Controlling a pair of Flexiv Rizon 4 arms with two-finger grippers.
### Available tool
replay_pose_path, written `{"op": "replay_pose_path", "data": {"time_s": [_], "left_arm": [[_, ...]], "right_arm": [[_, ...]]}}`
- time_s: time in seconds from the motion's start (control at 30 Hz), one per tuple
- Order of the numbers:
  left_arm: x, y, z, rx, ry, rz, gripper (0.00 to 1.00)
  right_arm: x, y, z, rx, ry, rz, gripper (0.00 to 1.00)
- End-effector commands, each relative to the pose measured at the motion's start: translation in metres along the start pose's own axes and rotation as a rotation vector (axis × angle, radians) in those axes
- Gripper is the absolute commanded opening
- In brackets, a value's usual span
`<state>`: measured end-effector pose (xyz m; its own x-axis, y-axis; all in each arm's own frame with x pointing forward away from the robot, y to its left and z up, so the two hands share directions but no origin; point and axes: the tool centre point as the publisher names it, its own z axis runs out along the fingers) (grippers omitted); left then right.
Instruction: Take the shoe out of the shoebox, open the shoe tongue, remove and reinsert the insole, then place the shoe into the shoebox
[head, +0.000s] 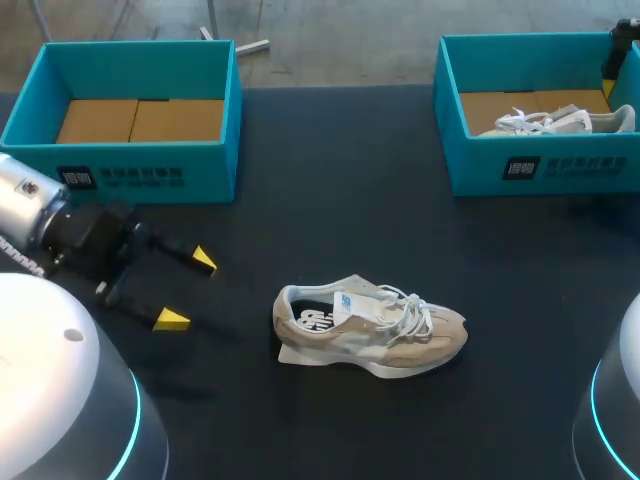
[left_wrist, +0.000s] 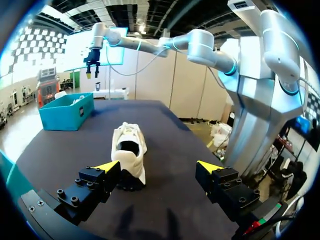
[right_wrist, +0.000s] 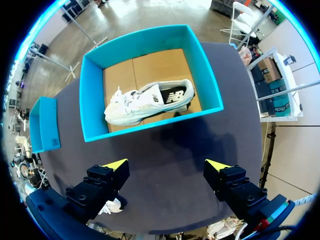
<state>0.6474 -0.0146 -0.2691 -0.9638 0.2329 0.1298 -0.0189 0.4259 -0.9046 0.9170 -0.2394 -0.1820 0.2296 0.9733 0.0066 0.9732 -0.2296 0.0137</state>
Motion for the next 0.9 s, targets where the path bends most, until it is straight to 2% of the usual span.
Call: {"op": "replay_pose_path", "data": {"time_s": [0.03, 0.4, 0.6, 0.9], "left_arm": [[-0.003, 0.01, 0.005, 0.039, -0.008, -0.028, 1.0], [-0.011, 0.028, 0.019, 0.037, 0.008, -0.034, 1.0], [-0.021, 0.048, 0.031, 0.049, 0.02, -0.062, 1.0], [-0.027, 0.063, 0.047, 0.068, 0.032, -0.085, 1.0]], "right_arm": [[0.0, 0.0, 0.0, -0.001, 0.001, 0.0, 1.0], [0.0, 0.0, 0.0, -0.001, 0.001, 0.0, 1.0], [0.0, 0.0, 0.0, -0.001, 0.001, 0.0, 1.0], [0.0, 0.0, 0.0, -0.001, 0.001, 0.0, 1.0]]}}
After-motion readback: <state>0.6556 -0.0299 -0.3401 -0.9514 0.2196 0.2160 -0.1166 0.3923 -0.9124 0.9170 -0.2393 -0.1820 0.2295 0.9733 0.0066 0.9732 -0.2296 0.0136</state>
